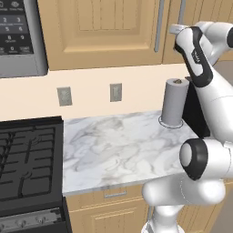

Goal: The dining table condiment station is running low on shaker. Refill the condiment station by opening the cabinet and taking the shaker from the cabinet and placing it on the dining table.

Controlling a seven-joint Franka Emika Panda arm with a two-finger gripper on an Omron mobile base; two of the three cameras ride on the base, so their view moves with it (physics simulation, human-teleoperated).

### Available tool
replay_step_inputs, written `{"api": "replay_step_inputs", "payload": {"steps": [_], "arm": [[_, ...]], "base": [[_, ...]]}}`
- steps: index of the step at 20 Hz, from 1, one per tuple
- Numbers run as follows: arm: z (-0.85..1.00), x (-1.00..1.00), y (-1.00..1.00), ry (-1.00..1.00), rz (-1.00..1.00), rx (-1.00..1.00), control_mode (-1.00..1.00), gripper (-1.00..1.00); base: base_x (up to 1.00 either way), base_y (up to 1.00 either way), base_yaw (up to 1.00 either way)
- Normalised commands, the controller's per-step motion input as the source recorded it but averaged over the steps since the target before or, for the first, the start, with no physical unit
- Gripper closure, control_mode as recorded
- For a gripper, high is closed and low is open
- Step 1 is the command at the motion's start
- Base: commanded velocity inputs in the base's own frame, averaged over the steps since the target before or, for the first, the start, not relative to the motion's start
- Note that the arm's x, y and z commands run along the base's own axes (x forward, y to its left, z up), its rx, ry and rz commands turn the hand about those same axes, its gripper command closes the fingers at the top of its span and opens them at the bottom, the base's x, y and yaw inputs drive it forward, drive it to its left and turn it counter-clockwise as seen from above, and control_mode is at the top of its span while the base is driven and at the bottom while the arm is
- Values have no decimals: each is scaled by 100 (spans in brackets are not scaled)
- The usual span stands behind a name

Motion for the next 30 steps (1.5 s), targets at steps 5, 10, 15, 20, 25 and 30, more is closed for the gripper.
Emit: {"api": "replay_step_inputs", "payload": {"steps": [5, 10, 15, 20, 25, 30], "arm": [[4, 27, 34, 11, 0, -5, -100, 100], [22, 3, 35, 24, 0, -15, -100, 100], [21, -43, -2, 26, 0, -14, -100, 100], [1, -98, -59, 18, 0, -2, -100, 100], [0, -100, -89, 7, -1, 0, -100, 100], [0, -100, -72, 1, -2, 0, -100, 100]], "base": [[0, 0, 0], [0, 0, 0], [0, 0, 0], [0, 0, 0], [0, 0, 0], [0, 0, 0]]}}
